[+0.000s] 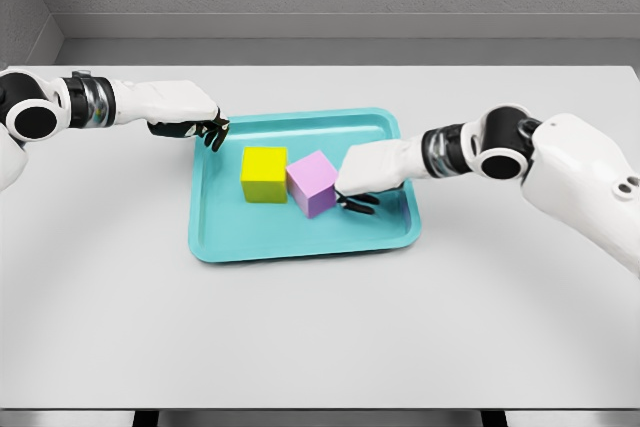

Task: Push two cubes

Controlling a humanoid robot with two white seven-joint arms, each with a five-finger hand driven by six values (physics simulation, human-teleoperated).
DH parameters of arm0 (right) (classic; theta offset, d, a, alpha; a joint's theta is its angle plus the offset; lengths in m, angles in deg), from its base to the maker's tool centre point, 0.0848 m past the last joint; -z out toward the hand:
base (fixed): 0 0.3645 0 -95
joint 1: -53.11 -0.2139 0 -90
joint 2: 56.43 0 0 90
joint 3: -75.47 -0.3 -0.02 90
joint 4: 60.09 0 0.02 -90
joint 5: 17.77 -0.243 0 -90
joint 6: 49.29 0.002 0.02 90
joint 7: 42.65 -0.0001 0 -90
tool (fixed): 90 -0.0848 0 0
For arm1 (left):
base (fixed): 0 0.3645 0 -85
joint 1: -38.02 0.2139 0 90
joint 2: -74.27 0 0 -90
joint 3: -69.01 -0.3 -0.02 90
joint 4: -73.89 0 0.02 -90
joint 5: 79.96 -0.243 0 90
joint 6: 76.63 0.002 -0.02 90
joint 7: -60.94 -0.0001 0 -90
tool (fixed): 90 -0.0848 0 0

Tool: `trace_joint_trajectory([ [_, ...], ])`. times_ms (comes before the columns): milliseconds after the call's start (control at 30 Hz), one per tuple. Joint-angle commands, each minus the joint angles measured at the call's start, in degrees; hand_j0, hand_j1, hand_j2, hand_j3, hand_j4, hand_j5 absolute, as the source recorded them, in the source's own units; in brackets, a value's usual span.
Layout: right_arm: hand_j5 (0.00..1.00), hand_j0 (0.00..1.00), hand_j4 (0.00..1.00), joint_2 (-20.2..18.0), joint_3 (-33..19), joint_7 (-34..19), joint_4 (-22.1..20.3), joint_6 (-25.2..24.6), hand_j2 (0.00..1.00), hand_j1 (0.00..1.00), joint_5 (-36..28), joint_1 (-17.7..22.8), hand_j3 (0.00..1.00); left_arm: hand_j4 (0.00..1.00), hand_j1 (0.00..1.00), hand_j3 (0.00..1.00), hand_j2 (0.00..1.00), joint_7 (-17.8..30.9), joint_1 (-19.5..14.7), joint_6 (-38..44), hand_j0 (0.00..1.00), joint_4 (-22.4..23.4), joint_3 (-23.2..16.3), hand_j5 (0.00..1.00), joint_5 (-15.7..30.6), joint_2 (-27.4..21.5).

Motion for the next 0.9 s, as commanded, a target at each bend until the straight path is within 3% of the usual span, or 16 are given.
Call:
trace_joint_trajectory([
  [0, 0.00, 0.00, 0.00, 1.29, -0.04, 0.01, 1.72, -0.13, 0.00, 0.00, -0.12, -0.09, 0.00, 0.31, 0.31, 0.31, 0.31, -0.02, 0.00, 0.14, 0.31, 0.00, 0.07, 0.31, 0.29, -0.03],
  [367, 0.00, 0.00, 0.00, 3.49, -0.13, 0.01, 5.33, -0.13, 0.00, 0.00, 0.67, -0.70, 0.00, 0.31, 0.31, 0.31, 0.31, -0.02, 0.00, 0.14, 0.31, 0.00, -0.02, 0.31, 0.29, -0.03],
  [867, 0.00, 0.00, 0.00, 4.10, 1.19, 0.01, 1.11, -0.13, 0.00, 0.00, 0.41, -0.26, 0.00, 0.31, 0.31, 0.31, 0.31, -0.02, 0.00, 0.14, 0.31, 0.00, 0.07, 0.31, 0.29, -0.03],
])
